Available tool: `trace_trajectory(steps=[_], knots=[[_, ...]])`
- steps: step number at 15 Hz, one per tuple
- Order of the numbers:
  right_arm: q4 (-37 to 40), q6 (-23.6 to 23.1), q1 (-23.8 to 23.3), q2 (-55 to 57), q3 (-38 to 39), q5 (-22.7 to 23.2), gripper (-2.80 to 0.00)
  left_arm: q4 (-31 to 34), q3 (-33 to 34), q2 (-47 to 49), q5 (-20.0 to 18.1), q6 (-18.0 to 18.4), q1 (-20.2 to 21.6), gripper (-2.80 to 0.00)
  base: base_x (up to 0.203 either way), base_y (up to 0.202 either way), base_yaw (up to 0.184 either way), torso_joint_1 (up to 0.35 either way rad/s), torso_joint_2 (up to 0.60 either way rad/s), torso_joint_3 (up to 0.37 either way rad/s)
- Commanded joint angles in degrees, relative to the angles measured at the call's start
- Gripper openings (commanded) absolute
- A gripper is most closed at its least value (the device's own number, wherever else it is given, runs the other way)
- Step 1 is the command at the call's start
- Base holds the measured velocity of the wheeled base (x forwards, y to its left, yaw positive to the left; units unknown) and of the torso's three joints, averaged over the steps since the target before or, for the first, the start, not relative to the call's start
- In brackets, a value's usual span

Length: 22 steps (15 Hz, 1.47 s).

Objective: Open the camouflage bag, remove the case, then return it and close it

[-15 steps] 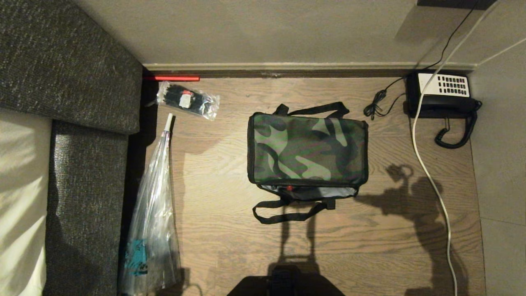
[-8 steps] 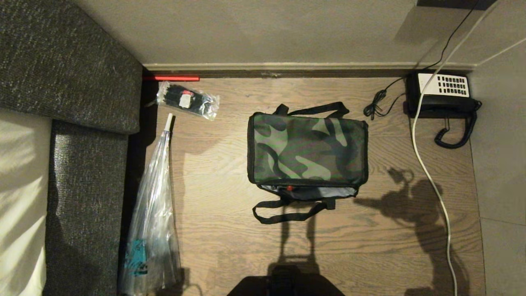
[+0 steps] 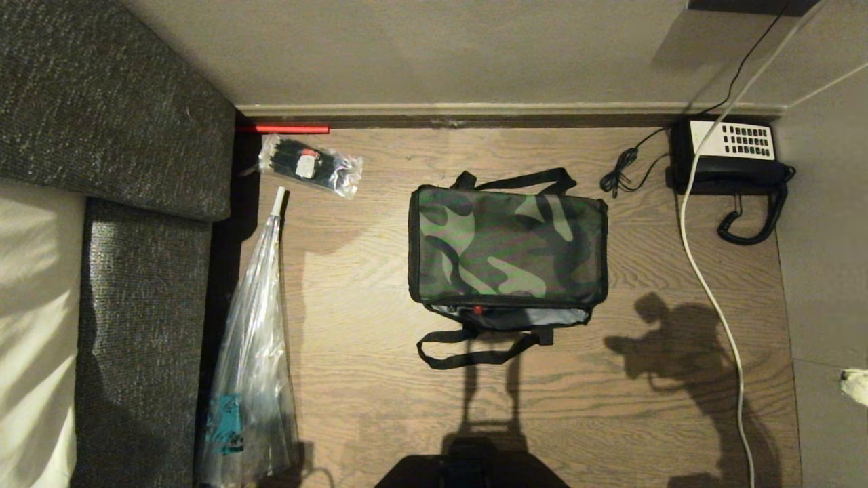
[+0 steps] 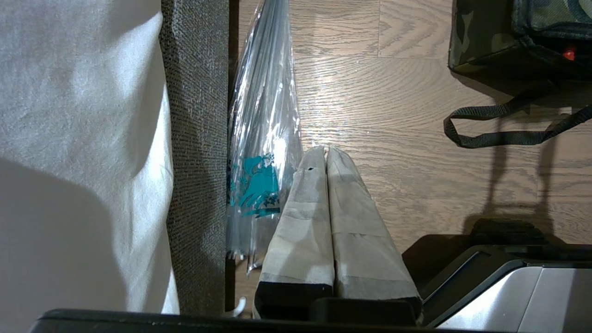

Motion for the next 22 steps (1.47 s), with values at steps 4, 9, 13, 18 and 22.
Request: trace_trajectory(steps=[4, 9, 13, 18, 22], knots=[[0.14, -0.19, -1.34, -7.05, 10.1, -26.06, -2.8, -0.02, 0.09, 0.07, 0.0, 0.01, 0.01, -2.8, 0.0, 0.0, 0.0, 0.0, 0.0, 0.0], [-6.94, -1.72, -4.39, -22.91, 28.94, -30.64, -2.8, -0.02, 0.09, 0.07, 0.0, 0.01, 0.01, -2.8, 0.0, 0.0, 0.0, 0.0, 0.0, 0.0], [-15.68, -2.35, -4.73, -32.89, 41.68, -33.12, -2.8, -0.02, 0.09, 0.07, 0.0, 0.01, 0.01, -2.8, 0.0, 0.0, 0.0, 0.0, 0.0, 0.0], [-17.25, 2.18, -5.66, -43.7, 42.98, -34.37, -2.8, -0.02, 0.09, 0.07, 0.09, 0.01, 0.01, -2.8, 0.0, 0.0, 0.0, 0.0, 0.0, 0.0], [-17.42, 4.07, -5.62, -44.13, 43.09, -34.62, -2.8, -0.02, 0.09, 0.07, 0.0, 0.01, 0.01, -2.8, 0.0, 0.0, 0.0, 0.0, 0.0, 0.0]])
